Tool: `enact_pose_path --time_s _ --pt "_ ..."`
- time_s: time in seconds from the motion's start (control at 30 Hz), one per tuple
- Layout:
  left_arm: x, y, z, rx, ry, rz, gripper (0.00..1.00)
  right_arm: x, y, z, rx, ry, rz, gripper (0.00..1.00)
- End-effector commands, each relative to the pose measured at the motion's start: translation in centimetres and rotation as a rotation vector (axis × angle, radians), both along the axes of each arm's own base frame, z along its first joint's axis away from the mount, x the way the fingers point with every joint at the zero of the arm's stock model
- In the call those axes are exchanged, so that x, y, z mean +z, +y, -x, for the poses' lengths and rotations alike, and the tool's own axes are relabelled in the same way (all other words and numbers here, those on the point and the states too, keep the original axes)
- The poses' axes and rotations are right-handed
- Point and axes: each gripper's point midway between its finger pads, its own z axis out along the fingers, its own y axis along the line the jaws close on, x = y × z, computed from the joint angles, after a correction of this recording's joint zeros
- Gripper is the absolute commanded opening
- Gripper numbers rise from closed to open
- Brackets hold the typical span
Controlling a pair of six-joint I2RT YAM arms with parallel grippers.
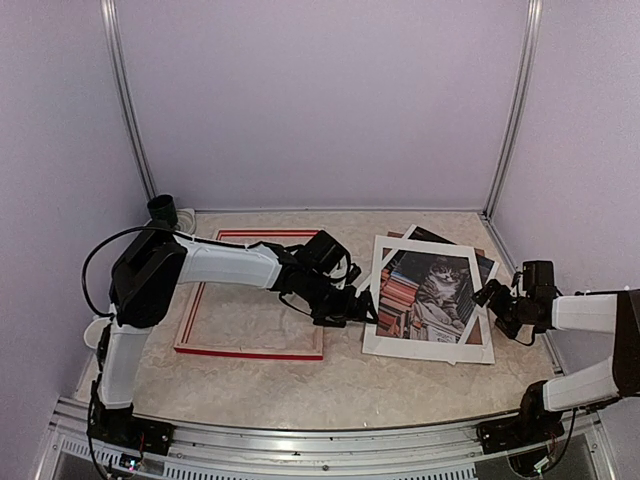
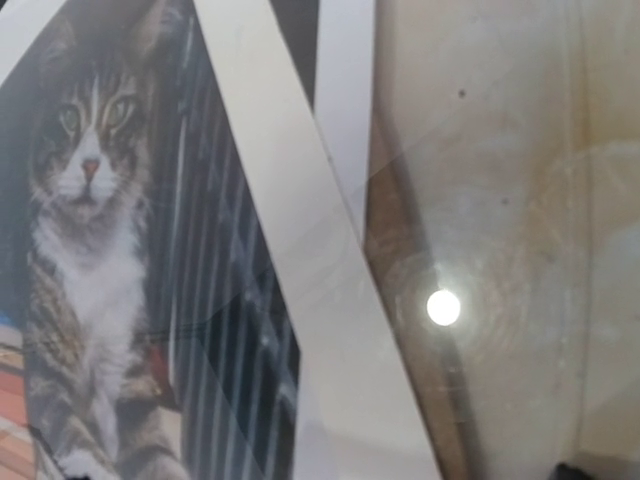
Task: Put the photo into the frame
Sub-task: Pick up the glass panel from the mat board.
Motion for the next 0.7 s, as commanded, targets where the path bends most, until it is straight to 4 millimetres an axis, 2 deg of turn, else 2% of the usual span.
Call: enact_pose_path --time_s 0.0,0.27,0.47,0.67 --pt "-0.8 -0.7 0.5 -0.025 0.035 -0.001 0.99 0.9 -0.3 -0.7 0.018 -0.020 0.011 0.99" --pt "-1.1 -1.3 1.2 -0.038 0.081 0.042 0.99 0.4 0.5 -0.4 0.039 -0.032 -0.031 0.99" --pt "-0.2 -1.7 0.9 -0.045 0.070 0.078 0.99 0.1 0.5 -0.4 0.038 -0.023 -0.026 0.99" --pt "1.6 -2.3 0.7 -0.059 0.062 0.139 0.99 -0.4 0.3 -0.2 0.037 -0.007 -0.013 0.99"
